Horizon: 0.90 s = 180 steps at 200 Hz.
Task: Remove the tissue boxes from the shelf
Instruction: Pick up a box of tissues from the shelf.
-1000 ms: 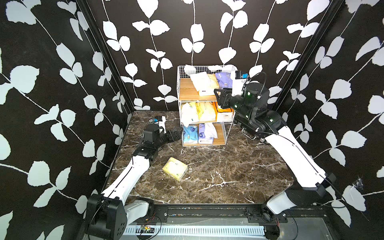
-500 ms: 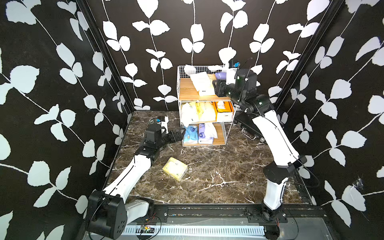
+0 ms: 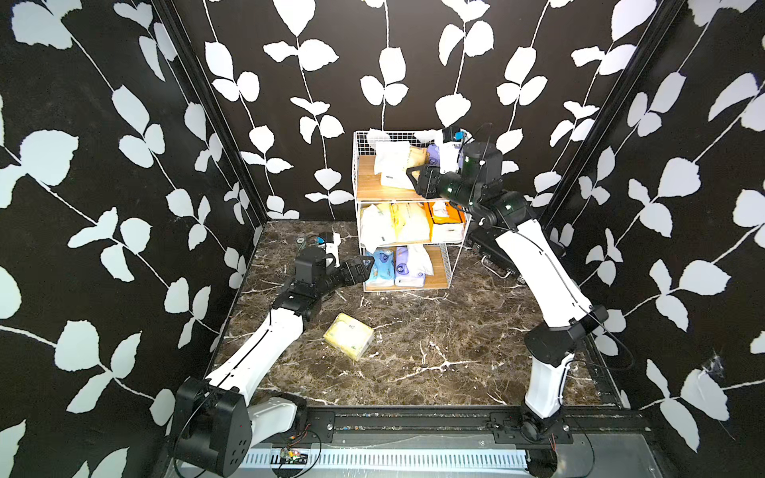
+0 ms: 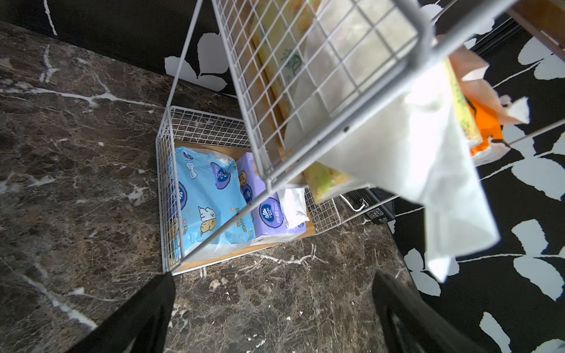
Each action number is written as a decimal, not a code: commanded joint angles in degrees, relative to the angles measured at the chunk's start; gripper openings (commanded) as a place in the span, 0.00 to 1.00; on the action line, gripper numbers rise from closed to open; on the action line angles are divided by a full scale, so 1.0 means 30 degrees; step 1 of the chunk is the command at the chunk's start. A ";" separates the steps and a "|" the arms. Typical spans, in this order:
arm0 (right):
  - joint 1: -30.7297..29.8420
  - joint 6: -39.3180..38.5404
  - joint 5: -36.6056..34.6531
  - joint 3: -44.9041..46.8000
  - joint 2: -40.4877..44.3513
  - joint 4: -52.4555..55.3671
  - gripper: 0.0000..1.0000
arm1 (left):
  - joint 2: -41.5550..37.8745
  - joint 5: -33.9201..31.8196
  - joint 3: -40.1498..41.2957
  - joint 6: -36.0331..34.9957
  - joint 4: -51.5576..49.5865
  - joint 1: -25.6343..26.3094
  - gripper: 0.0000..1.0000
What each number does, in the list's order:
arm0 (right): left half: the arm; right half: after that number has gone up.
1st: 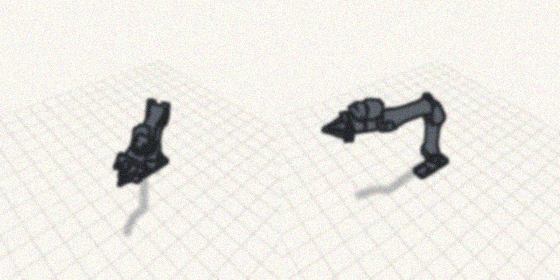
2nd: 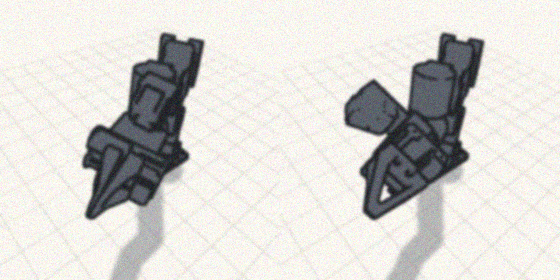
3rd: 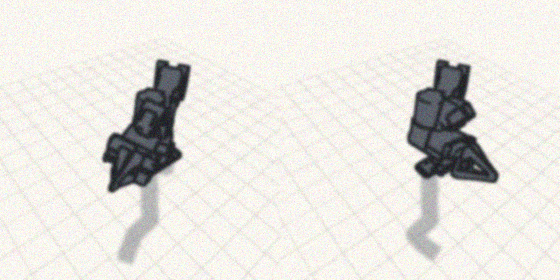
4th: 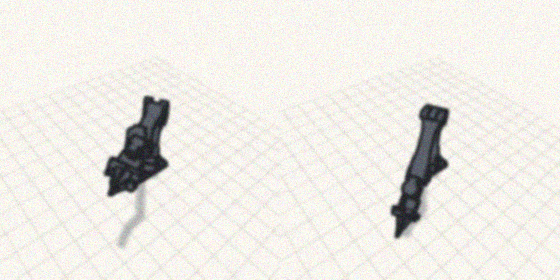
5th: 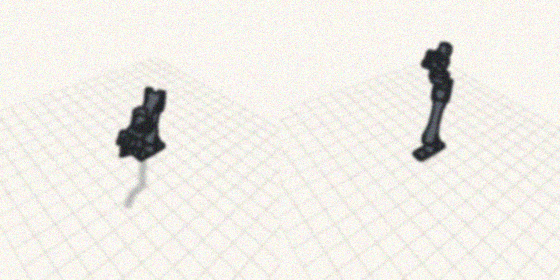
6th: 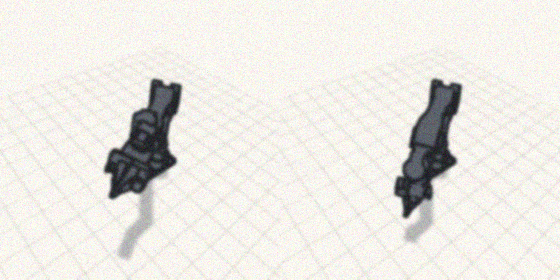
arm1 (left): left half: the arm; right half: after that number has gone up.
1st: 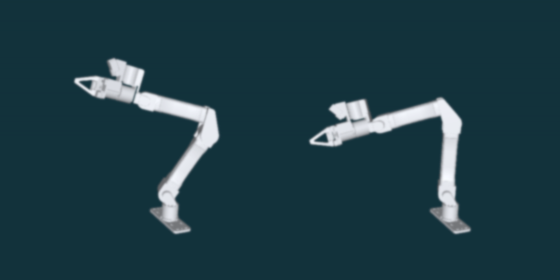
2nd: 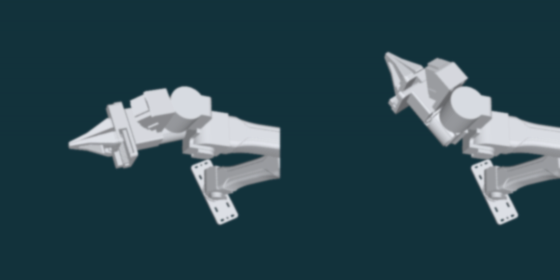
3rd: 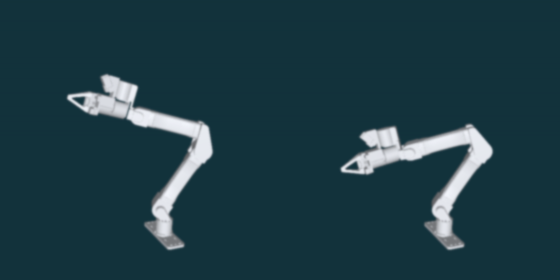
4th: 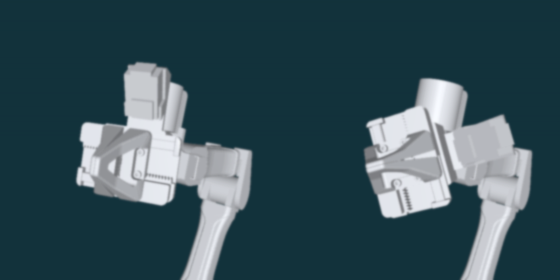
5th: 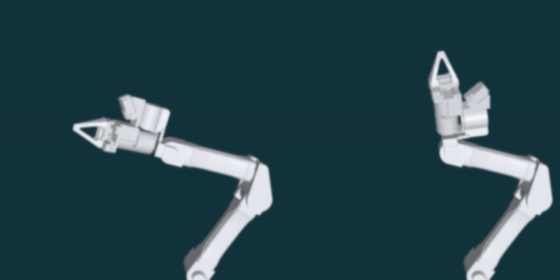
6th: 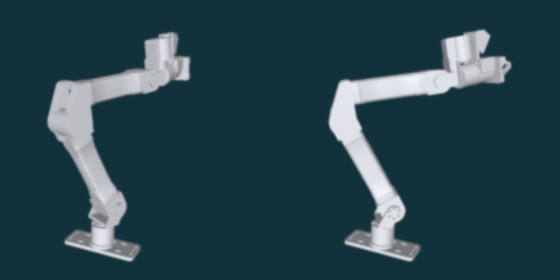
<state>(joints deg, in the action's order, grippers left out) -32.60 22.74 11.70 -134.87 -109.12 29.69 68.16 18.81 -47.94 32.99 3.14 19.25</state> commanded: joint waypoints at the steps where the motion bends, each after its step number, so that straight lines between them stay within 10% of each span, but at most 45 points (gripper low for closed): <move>1: -0.0032 0.0405 0.0938 0.0706 0.1049 -0.1110 0.50 | -0.0119 -0.0307 -0.0689 -0.0125 -0.0165 0.0306 0.99; 53: 0.0084 0.0964 -0.2688 0.0509 0.1540 0.0455 0.49 | -0.0660 -0.0730 -0.0722 -0.0506 -0.0950 0.0411 0.99; 180: -0.0104 0.1866 -0.0401 -0.0106 -0.0349 -0.1073 0.50 | -0.1309 -0.0582 -0.0187 -0.0474 -0.1171 0.0453 0.99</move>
<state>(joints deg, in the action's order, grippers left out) -32.53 28.36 9.28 -134.65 -109.86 30.15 66.70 17.02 -48.71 32.34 -0.08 20.23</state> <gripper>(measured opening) 0.505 0.988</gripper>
